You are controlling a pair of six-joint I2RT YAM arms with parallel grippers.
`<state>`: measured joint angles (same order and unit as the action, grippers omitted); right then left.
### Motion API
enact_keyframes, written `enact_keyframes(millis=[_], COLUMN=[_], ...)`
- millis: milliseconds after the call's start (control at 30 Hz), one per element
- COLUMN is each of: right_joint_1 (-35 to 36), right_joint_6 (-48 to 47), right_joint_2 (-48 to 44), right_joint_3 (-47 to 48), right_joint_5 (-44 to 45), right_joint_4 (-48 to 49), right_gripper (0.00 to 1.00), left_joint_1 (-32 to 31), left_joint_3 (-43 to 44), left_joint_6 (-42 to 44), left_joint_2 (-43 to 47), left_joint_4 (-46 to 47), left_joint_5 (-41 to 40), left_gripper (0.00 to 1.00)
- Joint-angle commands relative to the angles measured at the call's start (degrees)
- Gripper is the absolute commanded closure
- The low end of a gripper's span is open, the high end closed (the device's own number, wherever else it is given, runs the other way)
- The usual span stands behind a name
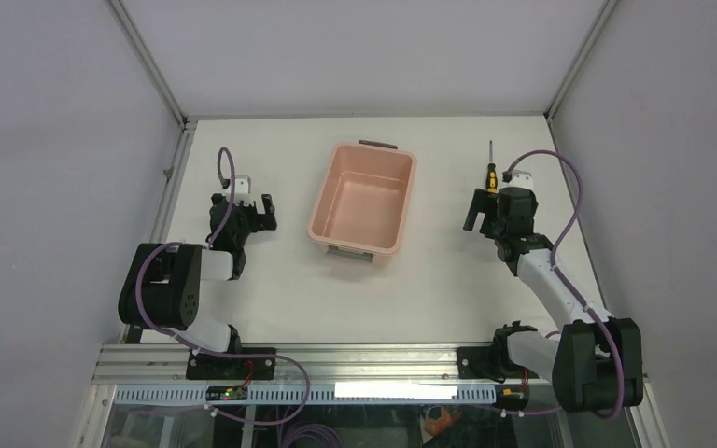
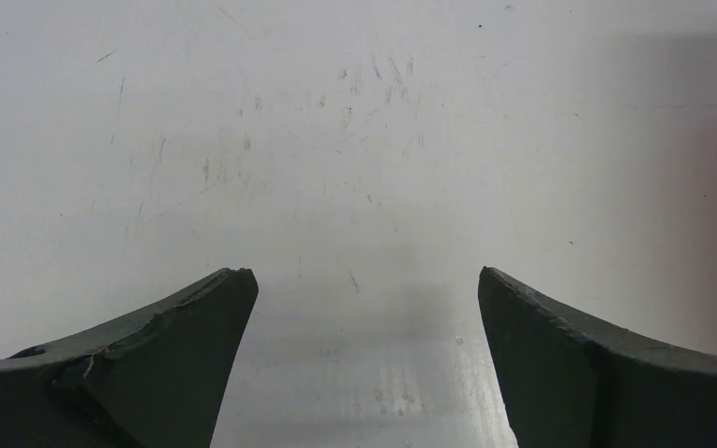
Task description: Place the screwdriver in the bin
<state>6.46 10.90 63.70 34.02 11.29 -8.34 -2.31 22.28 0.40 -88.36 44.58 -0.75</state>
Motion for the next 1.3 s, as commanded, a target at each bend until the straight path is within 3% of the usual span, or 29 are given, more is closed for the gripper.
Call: enact_keyframes(millis=[0,167,367,633,767,1033,1133,1267], right_joint_1=[-0.1,-0.1,-0.9,-6.1,-6.3,-11.5,-11.6,-11.6], right_joint_6=[1.7,2.9,0.8,-3.1,-5.7,-5.5,-5.8,-4.8], right_joint_2=[-2.0,1.3,15.9,42.1,54.0,69.6,73.0,75.1], right_joint_3=[3.6,18.7,44.1,68.3,78.1,88.8,89.3,88.3], right_joint_5=[1.0,2.8,1.7,-6.4,-5.9,-12.8,-13.0,-12.8], right_joint_4=[0.6,-12.9,-32.6,-41.0,-43.9,-46.9,-47.2,-47.6], right_gripper=[0.01,0.01,0.01,0.01,0.02,0.11,0.21,0.50], left_joint_1=[-0.4,-0.4,-0.5,-0.5,-0.5,-0.5,-0.4,-0.5], left_joint_3=[-0.3,-0.3,-0.3,-0.3,-0.3,-0.3,-0.3,-0.3], left_joint_6=[-0.9,-0.9,-0.9,-0.9,-0.9,-0.9,-0.9,-0.9], left_joint_2=[2.0,2.0,2.0,2.1,2.0,2.0,2.0,2.0], left_joint_4=[1.5,1.5,1.4,1.5,1.5,1.5,1.5,1.5], left_joint_5=[1.3,1.3,1.3,1.3,1.3,1.3,1.3,1.3], left_gripper=[0.01,0.01,0.01,0.01,0.01,0.01,0.01,0.01])
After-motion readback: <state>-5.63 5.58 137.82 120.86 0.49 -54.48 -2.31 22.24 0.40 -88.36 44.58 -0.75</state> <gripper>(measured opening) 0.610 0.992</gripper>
